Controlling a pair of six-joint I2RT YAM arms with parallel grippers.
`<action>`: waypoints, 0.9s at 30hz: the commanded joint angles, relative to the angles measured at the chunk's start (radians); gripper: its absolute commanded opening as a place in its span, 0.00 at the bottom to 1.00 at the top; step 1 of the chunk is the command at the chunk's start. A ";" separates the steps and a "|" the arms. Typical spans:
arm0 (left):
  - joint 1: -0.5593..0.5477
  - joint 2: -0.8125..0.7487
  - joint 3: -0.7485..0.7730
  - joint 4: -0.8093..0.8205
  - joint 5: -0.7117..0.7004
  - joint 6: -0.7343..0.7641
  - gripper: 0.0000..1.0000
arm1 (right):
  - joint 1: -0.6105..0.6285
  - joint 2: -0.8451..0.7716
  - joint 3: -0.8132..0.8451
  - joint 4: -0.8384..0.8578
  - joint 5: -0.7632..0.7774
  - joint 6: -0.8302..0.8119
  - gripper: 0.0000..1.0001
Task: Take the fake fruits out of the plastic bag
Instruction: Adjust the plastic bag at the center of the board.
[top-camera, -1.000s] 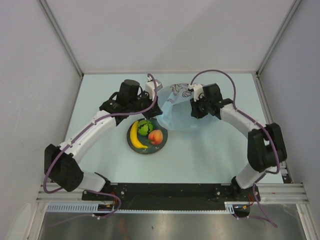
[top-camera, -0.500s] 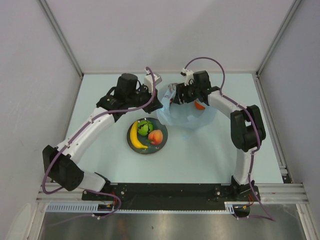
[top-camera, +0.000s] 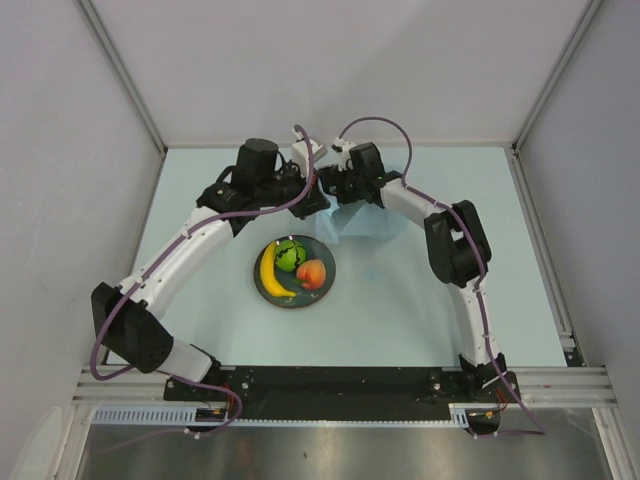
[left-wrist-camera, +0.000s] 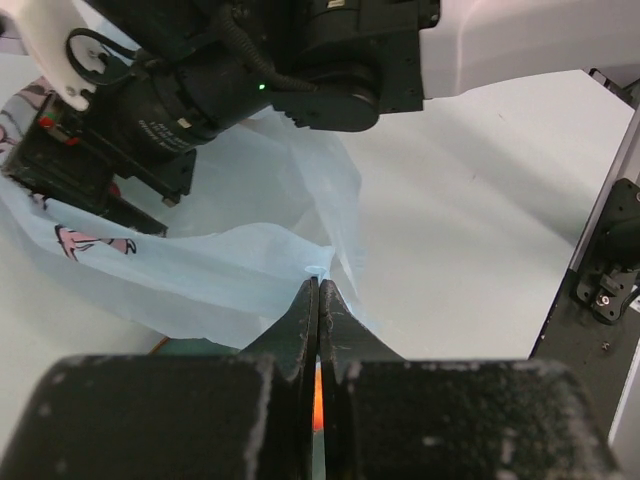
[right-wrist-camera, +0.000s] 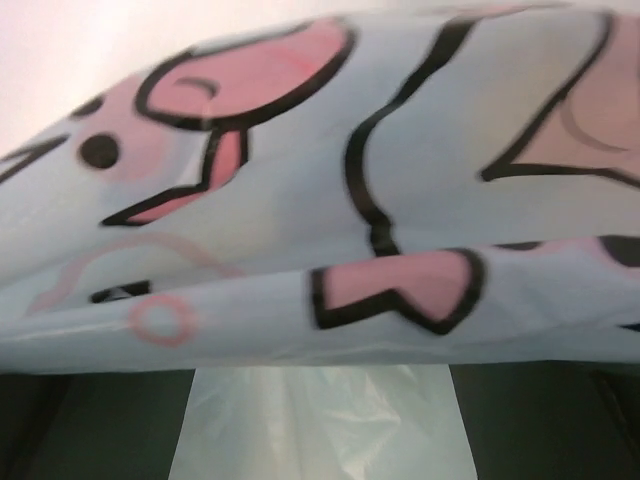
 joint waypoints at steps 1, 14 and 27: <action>-0.006 -0.017 0.029 0.025 0.073 -0.010 0.00 | 0.011 0.078 0.116 0.033 0.137 0.003 0.99; -0.006 -0.026 0.003 0.019 0.007 0.032 0.00 | -0.032 -0.055 0.035 0.003 0.041 -0.222 0.42; 0.011 -0.043 0.000 -0.036 0.143 0.165 0.00 | -0.311 -0.791 -0.795 -0.129 0.075 -0.296 0.68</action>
